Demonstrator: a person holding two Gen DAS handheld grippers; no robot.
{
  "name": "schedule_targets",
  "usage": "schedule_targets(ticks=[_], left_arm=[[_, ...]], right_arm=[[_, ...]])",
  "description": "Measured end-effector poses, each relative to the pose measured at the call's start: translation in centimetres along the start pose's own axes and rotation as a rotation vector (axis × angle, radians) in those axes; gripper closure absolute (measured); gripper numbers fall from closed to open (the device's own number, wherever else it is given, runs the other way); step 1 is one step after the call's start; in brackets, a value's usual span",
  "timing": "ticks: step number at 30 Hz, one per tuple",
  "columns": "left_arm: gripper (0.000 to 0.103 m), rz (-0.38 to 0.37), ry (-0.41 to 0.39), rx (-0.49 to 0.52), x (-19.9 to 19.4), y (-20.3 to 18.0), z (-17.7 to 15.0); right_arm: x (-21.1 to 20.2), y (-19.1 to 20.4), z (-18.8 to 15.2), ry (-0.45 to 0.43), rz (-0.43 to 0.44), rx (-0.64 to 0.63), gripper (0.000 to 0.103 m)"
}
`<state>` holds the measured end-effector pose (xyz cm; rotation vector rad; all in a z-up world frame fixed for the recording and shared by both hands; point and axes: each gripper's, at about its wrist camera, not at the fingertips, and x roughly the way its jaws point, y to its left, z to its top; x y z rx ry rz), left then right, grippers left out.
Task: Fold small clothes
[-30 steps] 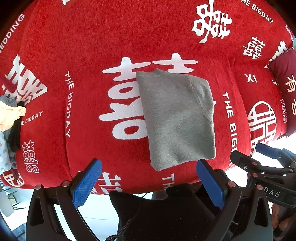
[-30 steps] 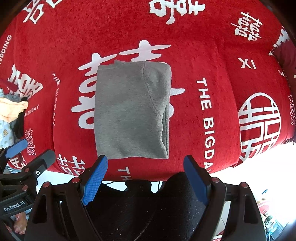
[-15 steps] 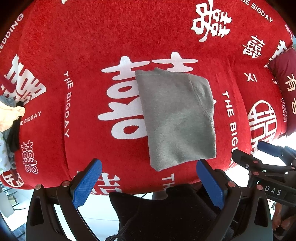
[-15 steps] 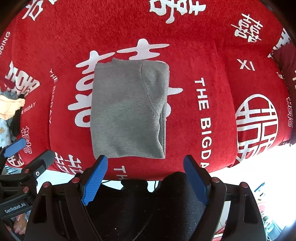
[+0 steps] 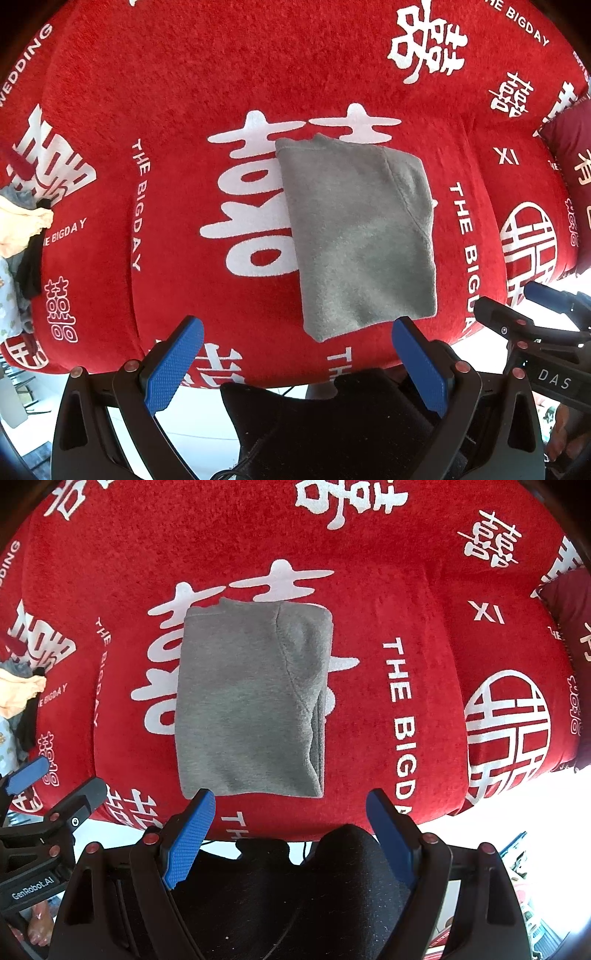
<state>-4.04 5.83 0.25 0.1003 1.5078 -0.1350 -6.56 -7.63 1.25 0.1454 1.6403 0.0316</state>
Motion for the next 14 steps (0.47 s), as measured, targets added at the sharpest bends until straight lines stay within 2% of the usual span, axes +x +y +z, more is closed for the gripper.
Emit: schedule_targets(ticks=[14], left_arm=[[0.001, -0.006, -0.043, 0.01, -0.25, -0.17, -0.02]], right_arm=[[-0.1, -0.02, -0.04, -0.004, -0.003, 0.001, 0.017]])
